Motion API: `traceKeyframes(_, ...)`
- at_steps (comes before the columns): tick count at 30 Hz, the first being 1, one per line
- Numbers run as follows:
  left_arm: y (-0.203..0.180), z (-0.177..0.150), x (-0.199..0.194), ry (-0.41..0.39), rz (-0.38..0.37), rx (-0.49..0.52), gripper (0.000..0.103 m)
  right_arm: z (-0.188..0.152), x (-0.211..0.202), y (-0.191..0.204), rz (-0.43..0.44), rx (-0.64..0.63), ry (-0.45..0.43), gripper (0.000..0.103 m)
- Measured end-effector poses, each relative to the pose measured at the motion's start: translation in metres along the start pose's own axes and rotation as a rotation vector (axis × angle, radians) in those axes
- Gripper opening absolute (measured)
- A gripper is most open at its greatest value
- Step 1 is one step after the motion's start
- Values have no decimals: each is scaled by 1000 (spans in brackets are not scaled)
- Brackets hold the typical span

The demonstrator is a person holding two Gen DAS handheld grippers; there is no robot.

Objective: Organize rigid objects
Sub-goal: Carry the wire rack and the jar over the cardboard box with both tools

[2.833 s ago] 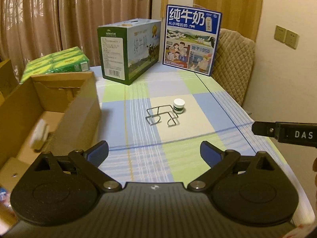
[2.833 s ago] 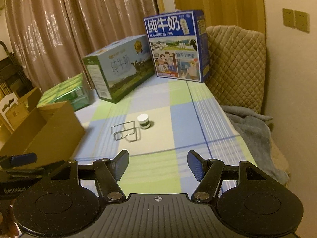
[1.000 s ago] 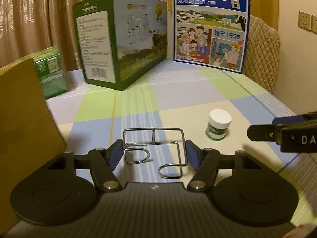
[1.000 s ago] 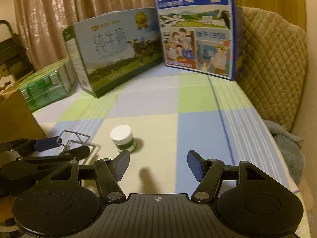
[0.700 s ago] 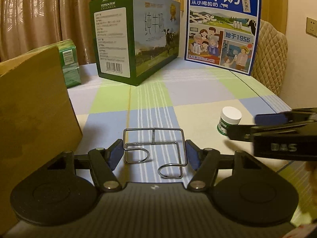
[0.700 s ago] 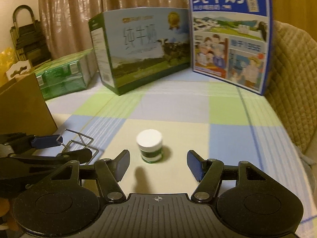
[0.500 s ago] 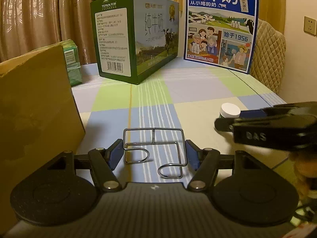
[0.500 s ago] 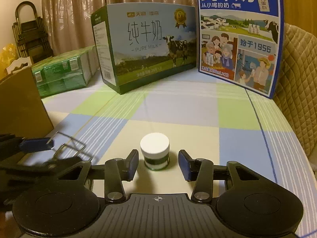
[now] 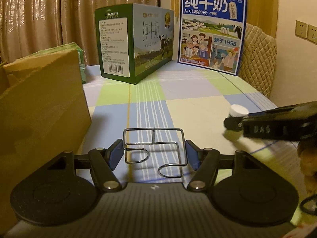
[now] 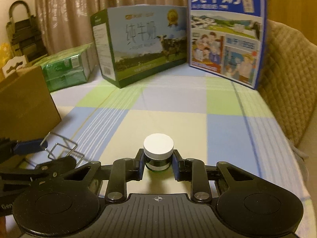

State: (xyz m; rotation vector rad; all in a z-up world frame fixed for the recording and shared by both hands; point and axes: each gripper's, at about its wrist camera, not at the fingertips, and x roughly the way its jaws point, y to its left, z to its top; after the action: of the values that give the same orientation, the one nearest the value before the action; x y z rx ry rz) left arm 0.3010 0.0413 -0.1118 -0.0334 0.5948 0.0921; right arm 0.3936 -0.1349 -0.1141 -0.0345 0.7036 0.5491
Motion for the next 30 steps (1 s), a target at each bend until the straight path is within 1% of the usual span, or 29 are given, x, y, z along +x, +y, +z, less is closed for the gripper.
traceKeyframes(3,-2,-1,-23,-2,0,-4,62,0,-30,1,-11,37,-10,25)
traceKeyframes(6,-2,0,-49,-10,5,-17,62,-4,-60,11,-17,40,-20,25)
traceKeyframes(10,0,3,-86,-21,2,-31,62,-20,-107,29,-68,22,-45,25)
traceKeyframes(13,3,5,-120,-33,1,-38,62,-38,-142,43,-85,58,-50,25)
traceKeyframes(17,6,5,-164,-47,-2,-36,62,-60,-183,69,-76,74,-37,25)
traceKeyframes(22,9,-3,-217,-43,-12,-40,62,-76,-227,98,-59,94,-29,25)
traceKeyframes(26,13,-13,-249,-36,-14,-47,62,-83,-254,115,-55,90,-20,25)
traceKeyframes(30,18,-22,-272,-34,-8,-47,62,-86,-273,128,-51,74,-19,25)
